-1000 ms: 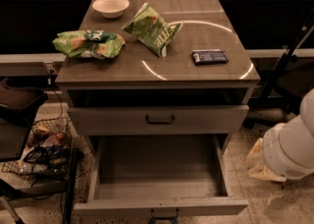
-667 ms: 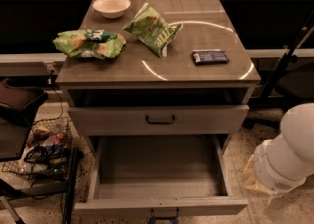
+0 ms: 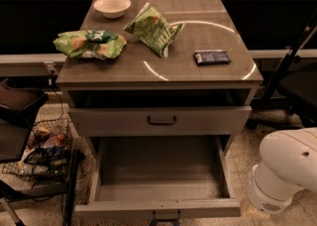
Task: Close middle drawer
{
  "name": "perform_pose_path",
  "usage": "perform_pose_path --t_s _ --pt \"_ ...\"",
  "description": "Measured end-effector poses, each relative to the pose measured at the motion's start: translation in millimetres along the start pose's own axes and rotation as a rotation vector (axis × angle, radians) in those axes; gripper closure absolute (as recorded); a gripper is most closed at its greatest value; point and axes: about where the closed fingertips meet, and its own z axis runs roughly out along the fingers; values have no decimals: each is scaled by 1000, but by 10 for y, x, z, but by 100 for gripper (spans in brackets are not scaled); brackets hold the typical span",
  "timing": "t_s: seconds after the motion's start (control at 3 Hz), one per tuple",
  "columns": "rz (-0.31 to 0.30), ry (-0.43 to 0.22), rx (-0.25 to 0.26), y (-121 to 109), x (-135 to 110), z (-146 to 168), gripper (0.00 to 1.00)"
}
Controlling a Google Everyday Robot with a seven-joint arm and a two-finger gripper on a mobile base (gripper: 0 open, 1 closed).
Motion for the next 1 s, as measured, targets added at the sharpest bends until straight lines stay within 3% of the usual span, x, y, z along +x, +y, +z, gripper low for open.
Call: perform_pose_path --t_s 0.33,0.67,1.0 --pt "1 5 2 1 -2 22 100" --pt "13 65 27 11 -22 286 100" --pt "-10 130 28 144 294 1122 100"
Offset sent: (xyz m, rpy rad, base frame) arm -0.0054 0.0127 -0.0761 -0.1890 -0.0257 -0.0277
